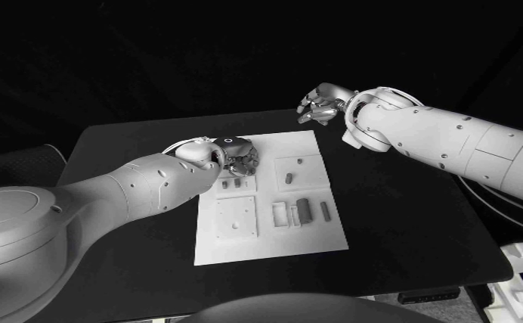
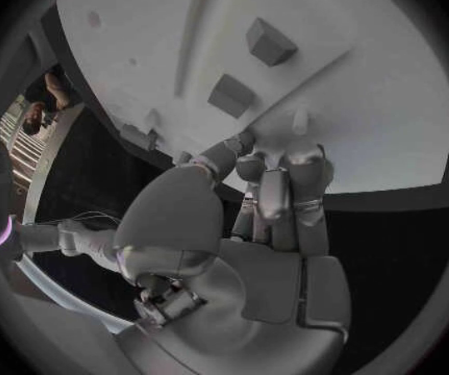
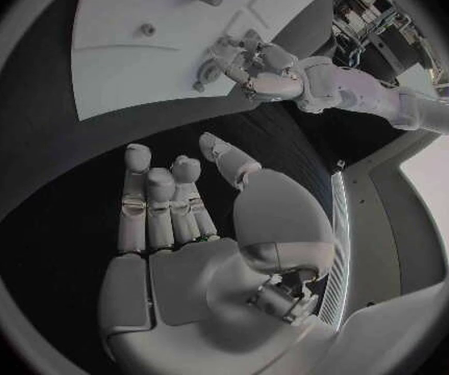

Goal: Assemble the parts on the task board

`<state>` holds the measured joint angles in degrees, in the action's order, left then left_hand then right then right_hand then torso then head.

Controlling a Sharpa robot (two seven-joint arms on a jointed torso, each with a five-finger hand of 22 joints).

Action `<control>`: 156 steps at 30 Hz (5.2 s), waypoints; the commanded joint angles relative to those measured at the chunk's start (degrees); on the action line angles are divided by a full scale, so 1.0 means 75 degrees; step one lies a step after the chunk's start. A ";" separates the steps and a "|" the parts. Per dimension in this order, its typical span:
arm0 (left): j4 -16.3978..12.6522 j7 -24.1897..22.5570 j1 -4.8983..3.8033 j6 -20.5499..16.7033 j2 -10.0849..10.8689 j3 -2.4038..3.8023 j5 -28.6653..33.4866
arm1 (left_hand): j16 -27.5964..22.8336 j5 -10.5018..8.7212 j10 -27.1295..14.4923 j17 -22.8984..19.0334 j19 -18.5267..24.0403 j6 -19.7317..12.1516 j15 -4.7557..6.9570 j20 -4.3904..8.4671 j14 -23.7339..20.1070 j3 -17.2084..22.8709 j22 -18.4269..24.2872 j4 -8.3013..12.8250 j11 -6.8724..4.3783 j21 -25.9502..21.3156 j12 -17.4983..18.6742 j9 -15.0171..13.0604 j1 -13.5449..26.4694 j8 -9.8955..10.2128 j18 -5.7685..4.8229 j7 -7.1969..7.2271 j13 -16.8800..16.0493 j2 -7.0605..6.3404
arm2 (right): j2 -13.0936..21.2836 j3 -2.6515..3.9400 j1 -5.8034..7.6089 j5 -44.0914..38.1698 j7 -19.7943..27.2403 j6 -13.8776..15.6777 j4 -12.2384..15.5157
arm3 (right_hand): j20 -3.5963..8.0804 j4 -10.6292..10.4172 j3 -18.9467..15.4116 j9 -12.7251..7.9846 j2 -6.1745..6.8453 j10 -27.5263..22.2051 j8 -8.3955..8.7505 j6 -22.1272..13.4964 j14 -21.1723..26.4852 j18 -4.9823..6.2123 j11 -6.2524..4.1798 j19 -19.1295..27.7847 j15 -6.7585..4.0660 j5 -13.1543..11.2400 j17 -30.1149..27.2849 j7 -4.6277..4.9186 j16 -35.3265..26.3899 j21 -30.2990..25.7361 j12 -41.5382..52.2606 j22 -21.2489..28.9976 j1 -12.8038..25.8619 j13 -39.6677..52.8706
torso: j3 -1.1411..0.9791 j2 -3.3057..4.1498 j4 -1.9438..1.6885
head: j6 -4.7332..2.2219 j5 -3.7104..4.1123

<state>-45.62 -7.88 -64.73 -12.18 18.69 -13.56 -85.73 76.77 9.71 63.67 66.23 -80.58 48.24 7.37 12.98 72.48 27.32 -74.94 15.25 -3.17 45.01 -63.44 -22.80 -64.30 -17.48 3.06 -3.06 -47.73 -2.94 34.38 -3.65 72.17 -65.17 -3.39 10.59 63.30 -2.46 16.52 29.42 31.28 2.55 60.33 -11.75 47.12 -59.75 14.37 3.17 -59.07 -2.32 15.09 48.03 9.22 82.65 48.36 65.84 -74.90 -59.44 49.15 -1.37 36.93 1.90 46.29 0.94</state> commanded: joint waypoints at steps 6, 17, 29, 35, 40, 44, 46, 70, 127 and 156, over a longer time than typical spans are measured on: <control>0.0049 -0.0094 0.0015 -0.0096 -0.0048 0.0005 0.0074 | 0.0057 -0.0025 -0.0289 0.0029 -0.0046 0.0346 0.0007 -0.0005 0.0053 0.0022 -0.0124 0.0015 0.0262 0.0044 0.0011 -0.0003 -0.0016 0.0013 0.0778 -0.0295 -0.0012 0.0052 | -0.0001 0.0001 0.0003 -0.0030 0.0047 -0.0037 0.0017 | 0.0029 -0.0019 0.0030 -0.0008 -0.0014 -0.0033 -0.0027 -0.0011 0.0000 0.0084 0.0000 -0.0018 -0.0073 0.0028 -0.0012 0.0063 0.0051 -0.0021 0.0027 -0.0098 0.0086 -0.0009 | -0.0003 -0.0007 -0.0007 | 0.0009 0.0023; 0.0068 -0.0130 0.0019 -0.0108 -0.0081 0.0006 0.0177 | 0.0081 -0.0025 -0.0273 0.0060 -0.0058 0.0380 0.0007 -0.0005 0.0087 0.0032 -0.0126 0.0006 0.0262 0.0052 0.0007 -0.0009 -0.0012 0.0001 0.0781 -0.0295 -0.0016 0.0061 | -0.0014 0.0001 0.0005 -0.0030 0.0048 -0.0043 0.0007 | 0.0030 -0.0019 0.0032 -0.0008 -0.0013 -0.0032 -0.0028 -0.0010 -0.0001 0.0084 0.0000 -0.0019 -0.0074 0.0027 -0.0013 0.0063 0.0051 -0.0022 0.0028 -0.0098 0.0089 -0.0010 | 0.0002 -0.0007 -0.0012 | 0.0005 0.0016; 0.0064 -0.0192 0.0019 -0.0179 -0.0121 0.0007 0.0179 | 0.0120 -0.0026 -0.0242 0.0110 -0.0078 0.0395 0.0013 0.0001 0.0141 0.0037 -0.0131 0.0030 0.0253 0.0068 -0.0006 -0.0011 -0.0030 0.0000 0.0789 -0.0286 -0.0023 0.0042 | -0.0023 0.0001 0.0005 -0.0029 0.0049 -0.0044 -0.0005 | 0.0031 -0.0019 0.0035 -0.0008 -0.0015 -0.0032 -0.0029 -0.0010 -0.0001 0.0084 -0.0001 -0.0020 -0.0074 0.0027 -0.0014 0.0062 0.0051 -0.0022 0.0028 -0.0098 0.0091 -0.0011 | 0.0003 -0.0008 -0.0009 | 0.0004 0.0018; 0.0063 -0.0192 0.0020 -0.0179 -0.0138 0.0008 0.0181 | 0.0126 -0.0026 -0.0235 0.0114 -0.0083 0.0427 0.0014 0.0001 0.0149 0.0042 -0.0131 0.0030 0.0254 0.0073 -0.0007 -0.0018 -0.0030 -0.0014 0.0791 -0.0287 -0.0025 0.0052 | -0.0023 0.0001 0.0005 -0.0029 0.0048 -0.0047 0.0000 | 0.0031 -0.0019 0.0036 -0.0008 -0.0016 -0.0032 -0.0029 -0.0010 -0.0002 0.0084 -0.0001 -0.0021 -0.0074 0.0028 -0.0014 0.0062 0.0051 -0.0022 0.0028 -0.0098 0.0091 -0.0011 | 0.0005 -0.0005 -0.0008 | 0.0000 0.0018; 0.0049 -0.0205 0.0020 -0.0116 -0.0146 0.0008 0.0218 | 0.0131 -0.0025 -0.0232 0.0120 -0.0085 0.0453 0.0013 0.0000 0.0157 0.0047 -0.0132 0.0025 0.0255 0.0076 -0.0006 -0.0023 -0.0026 -0.0025 0.0791 -0.0289 -0.0026 0.0064 | -0.0025 0.0001 0.0005 -0.0029 0.0045 -0.0047 -0.0002 | 0.0032 -0.0019 0.0037 -0.0008 -0.0016 -0.0032 -0.0029 -0.0010 -0.0002 0.0084 -0.0001 -0.0022 -0.0075 0.0028 -0.0014 0.0062 0.0051 -0.0022 0.0029 -0.0098 0.0091 -0.0012 | 0.0004 -0.0004 -0.0009 | 0.0004 0.0030; 0.0037 -0.0198 0.0020 -0.0053 -0.0145 0.0009 0.0228 | 0.0136 -0.0025 -0.0231 0.0128 -0.0085 0.0469 0.0011 0.0000 0.0163 0.0050 -0.0132 0.0025 0.0257 0.0078 -0.0005 -0.0027 -0.0026 -0.0031 0.0792 -0.0292 -0.0026 0.0070 | -0.0023 0.0001 0.0005 -0.0029 0.0045 -0.0048 -0.0003 | 0.0032 -0.0018 0.0038 -0.0008 -0.0016 -0.0032 -0.0029 -0.0011 -0.0002 0.0084 -0.0001 -0.0022 -0.0075 0.0028 -0.0015 0.0062 0.0051 -0.0022 0.0029 -0.0098 0.0092 -0.0012 | 0.0004 -0.0006 -0.0009 | -0.0001 0.0038; 0.0038 -0.0201 0.0020 -0.0030 -0.0144 0.0009 0.0228 | 0.0138 -0.0024 -0.0230 0.0131 -0.0085 0.0480 0.0010 0.0000 0.0165 0.0053 -0.0132 0.0024 0.0260 0.0079 -0.0005 -0.0029 -0.0027 -0.0036 0.0793 -0.0295 -0.0027 0.0078 | -0.0023 0.0001 0.0005 -0.0029 0.0045 -0.0049 -0.0004 | 0.0032 -0.0018 0.0038 -0.0008 -0.0016 -0.0032 -0.0029 -0.0011 -0.0002 0.0084 -0.0001 -0.0022 -0.0075 0.0028 -0.0015 0.0062 0.0051 -0.0022 0.0029 -0.0098 0.0092 -0.0012 | 0.0002 -0.0008 -0.0009 | 0.0002 0.0034; 0.0113 -0.0129 0.0039 0.0159 -0.0209 0.0007 0.0156 | 0.0153 -0.0026 -0.0236 0.0152 -0.0070 0.0647 -0.0027 -0.0022 0.0159 0.0091 -0.0142 0.0033 0.0299 0.0101 0.0002 -0.0061 -0.0020 -0.0095 0.0804 -0.0336 -0.0039 0.0169 | -0.0040 0.0001 0.0005 -0.0024 0.0045 -0.0051 -0.0011 | 0.0032 -0.0020 0.0037 -0.0008 -0.0013 -0.0031 -0.0029 -0.0012 -0.0003 0.0084 -0.0001 -0.0023 -0.0075 0.0025 -0.0016 0.0062 0.0052 -0.0023 0.0030 -0.0098 0.0101 -0.0013 | 0.0003 -0.0003 -0.0008 | 0.0012 0.0034; 0.0089 -0.0004 0.0042 0.0095 -0.0193 0.0008 0.0074 | 0.0235 -0.0018 -0.0160 0.0281 -0.0060 0.1361 0.0024 -0.0027 0.0257 0.0138 -0.0140 0.0061 0.0233 0.0186 0.0028 -0.0440 -0.0059 -0.0373 0.0827 -0.0261 -0.0056 0.0275 | -0.0047 0.0001 0.0005 -0.0008 0.0055 -0.0056 -0.0013 | 0.0033 -0.0024 0.0039 -0.0008 -0.0007 -0.0031 -0.0033 -0.0009 -0.0002 0.0084 -0.0001 -0.0024 -0.0075 0.0022 -0.0020 0.0062 0.0051 -0.0026 0.0032 -0.0097 0.0120 -0.0018 | 0.0000 -0.0007 -0.0008 | 0.0046 0.0016; 0.0085 0.0052 0.0046 -0.0290 -0.0201 0.0009 0.0028 | 0.0279 -0.0003 0.0086 0.0337 -0.0128 0.1559 0.0076 -0.0033 0.0416 0.0228 -0.0135 0.0071 0.0163 0.0266 0.0096 -0.0762 -0.0043 -0.0499 0.0744 -0.0184 0.0007 0.0407 | -0.0049 0.0001 0.0005 -0.0004 0.0055 -0.0049 -0.0018 | 0.0032 -0.0028 0.0040 -0.0008 -0.0007 -0.0031 -0.0034 -0.0010 -0.0002 0.0084 -0.0002 -0.0025 -0.0075 0.0021 -0.0021 0.0061 0.0051 -0.0027 0.0033 -0.0097 0.0131 -0.0019 | 0.0003 -0.0005 -0.0008 | 0.0043 0.0027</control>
<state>-44.84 -7.67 -64.40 -13.17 17.32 -13.53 -85.01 78.51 9.53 64.48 68.67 -81.08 48.67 7.89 12.68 75.25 28.68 -74.92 15.67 -2.36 46.80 -62.96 -28.50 -64.54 -20.92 3.12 -2.80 -47.74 -0.30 34.06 -3.65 72.19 -65.08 -3.39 10.58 63.14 -2.50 16.36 29.58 31.29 2.56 60.33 -11.75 47.13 -59.75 14.37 3.18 -59.06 -2.30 15.09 47.95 9.22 82.65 48.36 65.84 -74.90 -58.98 49.06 -1.36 36.88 1.83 46.63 1.19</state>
